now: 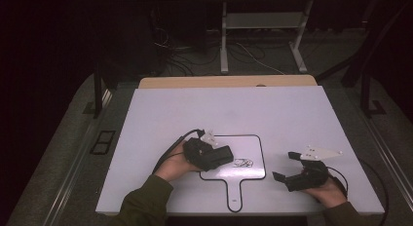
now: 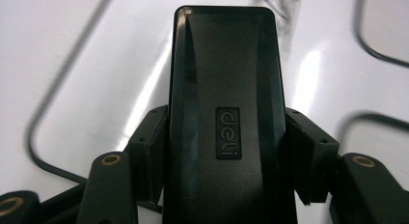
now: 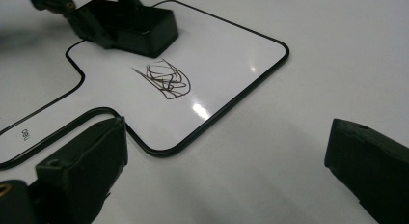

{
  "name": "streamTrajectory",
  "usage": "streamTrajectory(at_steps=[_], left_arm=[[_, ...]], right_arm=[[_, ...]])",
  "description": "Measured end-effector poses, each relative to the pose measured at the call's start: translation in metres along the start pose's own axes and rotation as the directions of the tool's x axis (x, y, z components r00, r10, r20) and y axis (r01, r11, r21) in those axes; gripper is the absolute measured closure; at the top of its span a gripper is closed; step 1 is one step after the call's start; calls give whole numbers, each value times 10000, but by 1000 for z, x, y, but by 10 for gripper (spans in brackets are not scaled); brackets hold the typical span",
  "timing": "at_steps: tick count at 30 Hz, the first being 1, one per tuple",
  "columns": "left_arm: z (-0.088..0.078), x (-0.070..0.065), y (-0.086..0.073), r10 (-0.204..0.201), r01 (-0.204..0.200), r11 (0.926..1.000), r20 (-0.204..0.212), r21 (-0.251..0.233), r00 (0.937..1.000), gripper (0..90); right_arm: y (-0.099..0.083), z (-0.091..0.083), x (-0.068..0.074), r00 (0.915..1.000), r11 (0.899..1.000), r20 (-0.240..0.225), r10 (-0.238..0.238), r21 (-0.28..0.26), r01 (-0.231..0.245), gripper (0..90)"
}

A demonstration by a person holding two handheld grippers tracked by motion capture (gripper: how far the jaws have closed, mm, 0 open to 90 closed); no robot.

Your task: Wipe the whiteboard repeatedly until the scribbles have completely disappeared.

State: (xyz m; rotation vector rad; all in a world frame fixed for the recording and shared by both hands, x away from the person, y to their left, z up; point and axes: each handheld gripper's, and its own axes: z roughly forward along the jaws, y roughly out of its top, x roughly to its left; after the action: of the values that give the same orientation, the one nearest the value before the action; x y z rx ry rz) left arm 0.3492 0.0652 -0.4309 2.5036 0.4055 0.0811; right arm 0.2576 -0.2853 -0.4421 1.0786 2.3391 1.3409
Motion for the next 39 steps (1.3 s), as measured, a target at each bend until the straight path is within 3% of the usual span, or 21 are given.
streamTrajectory(at_steps=[4, 6, 8, 10, 11, 18, 20, 22, 25, 31, 33, 39], left_arm=[[3, 2, 5, 98, -98, 9999, -57, 54, 9999, 392], [3, -7, 6, 174, -174, 9998, 103, 60, 9998, 392], [4, -18, 6, 634, -638, 9979, 298, 109, 9975, 392], [5, -26, 8, 841, -845, 9963, 297, 127, 9960, 392], [6, -25, 9, 910, -913, 9957, 252, 120, 9955, 392], [16, -1, 22, 316, -316, 9995, 61, 15, 9995, 392], [16, -3, 23, 388, -388, 9992, 109, 41, 9992, 392], [16, -13, 24, 712, -720, 9972, 410, 194, 9966, 392], [19, -23, 28, 1001, -1009, 9948, 479, 146, 9938, 392], [30, -4, 44, 691, -694, 9975, 216, 119, 9974, 392], [32, -3, 46, 601, -602, 9982, 250, 36, 9979, 392], [35, -28, 50, 1254, -1266, 9919, 713, 125, 9895, 392]], right_arm=[[0, -1, 0, 10000, 10000, 21, 6, -16, -6, 4], [0, -1, 0, 10000, 10000, 5, 27, -21, -27, 4], [0, 0, 0, 10000, 10000, -19, 11, -7, -11, 4], [0, 0, 1, 10000, 10000, -34, 6, 13, -6, 4], [0, 0, 1, 10000, 10000, -49, -9, -4, 9, 4], [0, 0, 0, 10000, 10000, -12, -17, 26, 17, 4], [0, 0, 0, 10000, 10000, -16, -1, 13, 1, 4], [0, -1, 0, 10000, 10000, -29, 3, 6, -3, 4], [0, 0, 1, 10000, 10000, -44, -19, 12, 19, 4], [0, 1, 1, 10000, 10000, -52, -59, 25, 59, 4], [0, 0, 0, 10000, 10000, -31, -16, 29, 16, 4], [-1, 0, 0, 10000, 10000, -68, -6, -11, 6, 4]])
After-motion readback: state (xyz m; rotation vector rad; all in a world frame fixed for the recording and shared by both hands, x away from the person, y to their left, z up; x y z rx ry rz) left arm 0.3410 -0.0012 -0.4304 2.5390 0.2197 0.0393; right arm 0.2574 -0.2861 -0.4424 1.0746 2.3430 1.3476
